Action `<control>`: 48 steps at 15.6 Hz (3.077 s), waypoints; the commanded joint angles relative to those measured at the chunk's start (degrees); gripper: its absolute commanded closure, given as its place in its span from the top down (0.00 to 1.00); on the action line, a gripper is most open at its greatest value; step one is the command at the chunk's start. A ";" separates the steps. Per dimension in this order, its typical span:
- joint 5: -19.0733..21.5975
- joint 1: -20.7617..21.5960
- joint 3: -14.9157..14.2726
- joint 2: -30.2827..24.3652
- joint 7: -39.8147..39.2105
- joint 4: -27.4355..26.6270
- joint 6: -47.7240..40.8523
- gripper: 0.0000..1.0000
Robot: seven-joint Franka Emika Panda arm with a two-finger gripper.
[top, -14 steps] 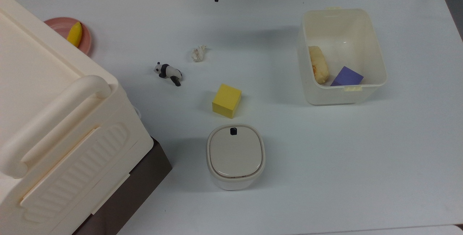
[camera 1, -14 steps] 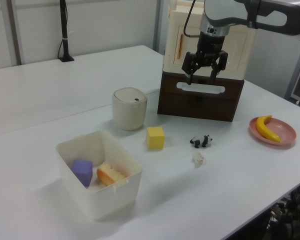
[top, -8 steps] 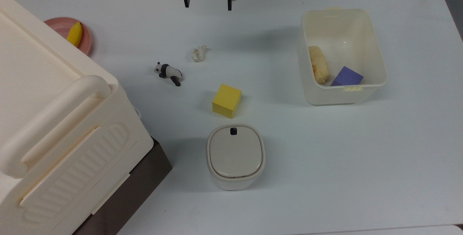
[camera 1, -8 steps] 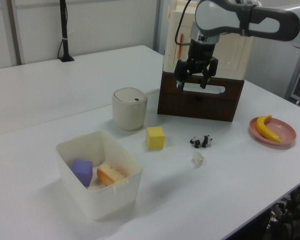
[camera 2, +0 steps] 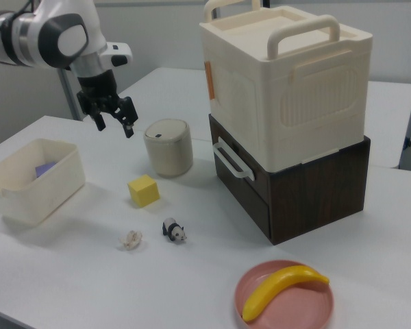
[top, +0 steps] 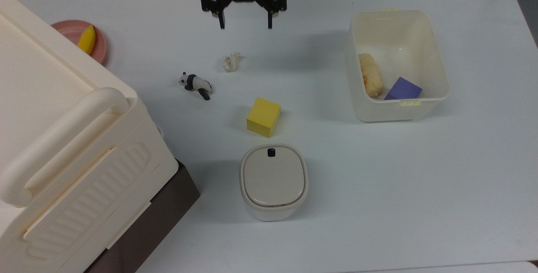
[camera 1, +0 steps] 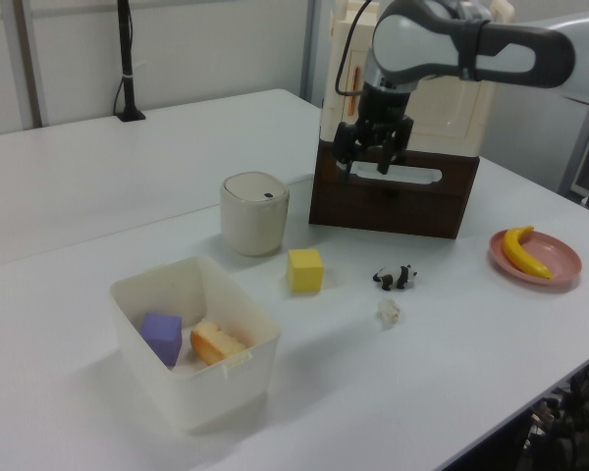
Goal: Open the trash can
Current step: 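Move the gripper down toward the cream trash can lid, then lower the gripper onto the lid's front tab and press it, then lift the gripper up as the lid flips open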
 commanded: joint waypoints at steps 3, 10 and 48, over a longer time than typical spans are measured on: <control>0.38 0.51 -0.38 5.01 -0.85 0.29 12.76 0.00; 0.30 -0.02 -0.38 15.72 1.16 10.91 18.21 0.00; 0.12 0.51 2.87 7.58 -4.36 7.16 23.35 1.00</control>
